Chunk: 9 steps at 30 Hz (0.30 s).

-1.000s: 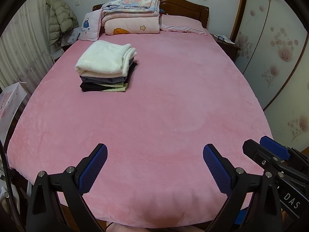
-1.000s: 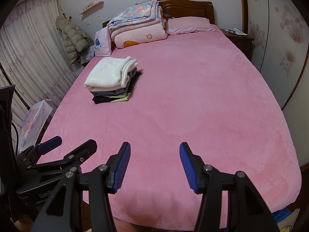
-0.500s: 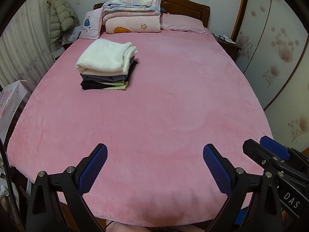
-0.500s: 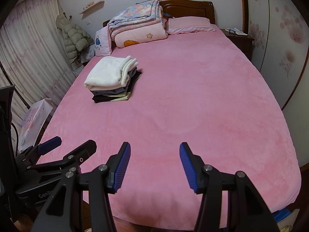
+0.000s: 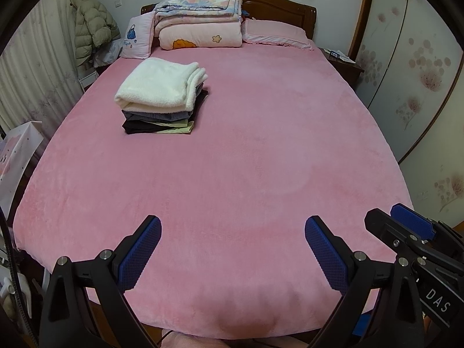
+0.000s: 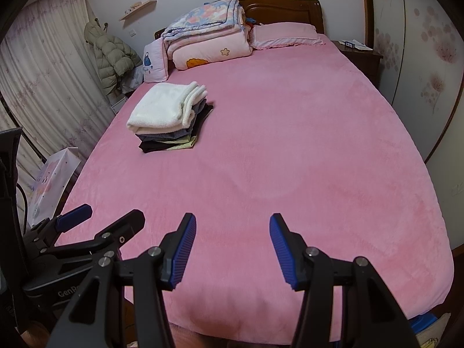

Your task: Fold large clothes

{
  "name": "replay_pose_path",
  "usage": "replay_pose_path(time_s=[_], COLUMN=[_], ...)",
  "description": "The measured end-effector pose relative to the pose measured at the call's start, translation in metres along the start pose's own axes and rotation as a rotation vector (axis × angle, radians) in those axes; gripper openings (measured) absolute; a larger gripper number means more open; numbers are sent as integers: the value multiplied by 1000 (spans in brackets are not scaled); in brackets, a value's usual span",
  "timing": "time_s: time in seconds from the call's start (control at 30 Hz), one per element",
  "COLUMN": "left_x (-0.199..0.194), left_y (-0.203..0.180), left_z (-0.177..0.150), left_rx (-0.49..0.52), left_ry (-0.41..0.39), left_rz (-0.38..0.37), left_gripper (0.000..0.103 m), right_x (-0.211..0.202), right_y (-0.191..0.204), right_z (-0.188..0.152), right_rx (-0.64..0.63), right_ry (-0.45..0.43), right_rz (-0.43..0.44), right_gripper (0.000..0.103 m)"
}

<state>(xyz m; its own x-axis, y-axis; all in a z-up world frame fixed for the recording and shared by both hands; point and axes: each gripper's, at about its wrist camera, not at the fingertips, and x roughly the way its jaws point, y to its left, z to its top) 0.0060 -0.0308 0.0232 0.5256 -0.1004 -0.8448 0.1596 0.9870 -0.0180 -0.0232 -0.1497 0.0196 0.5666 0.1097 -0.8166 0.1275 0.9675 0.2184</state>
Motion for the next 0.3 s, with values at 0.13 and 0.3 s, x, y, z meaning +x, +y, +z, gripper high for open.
replay_pose_path(time_s=[0.13,0.3], left_x=[-2,-3], left_y=[0,1], left_z=[-1,-2], left_rx=[-2,-6], left_ry=[2,6], left_rz=[0,-4], left_gripper=[99,99], right_x=[-1,-2], right_y=[1,0], right_z=[-2,-1], right_rx=[0,2], right_ry=[-2,2], right_rz=[-1,-2], right_gripper=[53,53])
